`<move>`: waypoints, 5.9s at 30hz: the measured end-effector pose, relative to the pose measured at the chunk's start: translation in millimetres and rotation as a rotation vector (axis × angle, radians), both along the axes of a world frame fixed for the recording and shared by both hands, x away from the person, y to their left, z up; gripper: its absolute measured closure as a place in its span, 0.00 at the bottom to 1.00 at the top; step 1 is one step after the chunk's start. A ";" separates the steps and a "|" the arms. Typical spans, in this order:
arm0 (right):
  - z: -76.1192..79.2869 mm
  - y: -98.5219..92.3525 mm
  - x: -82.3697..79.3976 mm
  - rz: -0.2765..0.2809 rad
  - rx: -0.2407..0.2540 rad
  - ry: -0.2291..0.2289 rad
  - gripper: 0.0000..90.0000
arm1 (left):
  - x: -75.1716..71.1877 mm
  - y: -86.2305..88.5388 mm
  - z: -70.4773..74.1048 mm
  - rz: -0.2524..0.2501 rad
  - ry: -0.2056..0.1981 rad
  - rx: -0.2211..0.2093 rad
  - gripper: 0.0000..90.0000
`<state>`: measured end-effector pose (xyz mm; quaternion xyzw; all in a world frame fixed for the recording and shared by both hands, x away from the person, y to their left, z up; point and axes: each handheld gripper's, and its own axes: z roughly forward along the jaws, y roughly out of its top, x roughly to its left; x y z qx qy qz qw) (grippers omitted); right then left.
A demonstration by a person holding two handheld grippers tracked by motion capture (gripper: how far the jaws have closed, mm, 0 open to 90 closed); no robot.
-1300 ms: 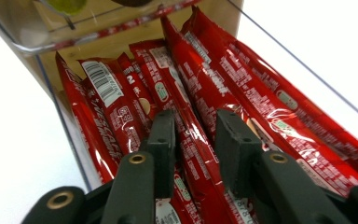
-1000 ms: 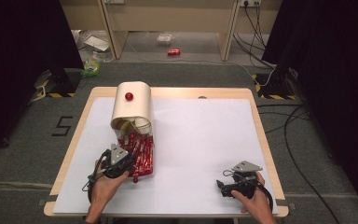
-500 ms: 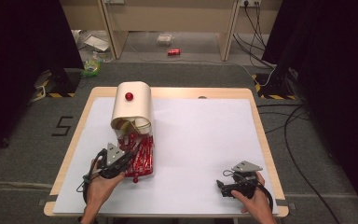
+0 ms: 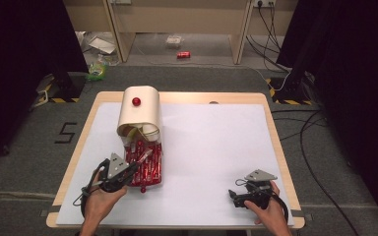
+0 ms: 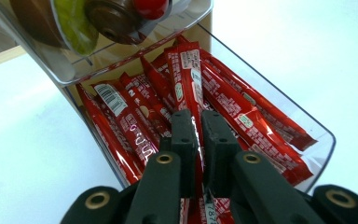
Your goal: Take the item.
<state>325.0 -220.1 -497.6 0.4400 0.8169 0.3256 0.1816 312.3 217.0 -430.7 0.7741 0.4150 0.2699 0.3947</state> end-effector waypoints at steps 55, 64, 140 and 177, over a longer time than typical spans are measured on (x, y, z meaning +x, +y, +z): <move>0.0 0.0 -0.1 0.000 0.000 0.000 0.00 | -29.7 97.5 1.5 0.192 -0.020 -0.031 0.93; -0.1 0.0 0.0 0.001 0.000 -0.002 0.00 | -25.7 101.4 -3.4 0.202 -0.010 -0.036 0.93; 0.0 0.2 -0.1 -0.002 0.001 0.001 0.00 | 31.6 114.4 -60.6 0.341 0.099 0.008 0.91; 0.0 0.2 -0.2 -0.002 0.000 0.001 0.00 | 11.5 99.7 -39.9 0.227 0.026 -0.046 0.24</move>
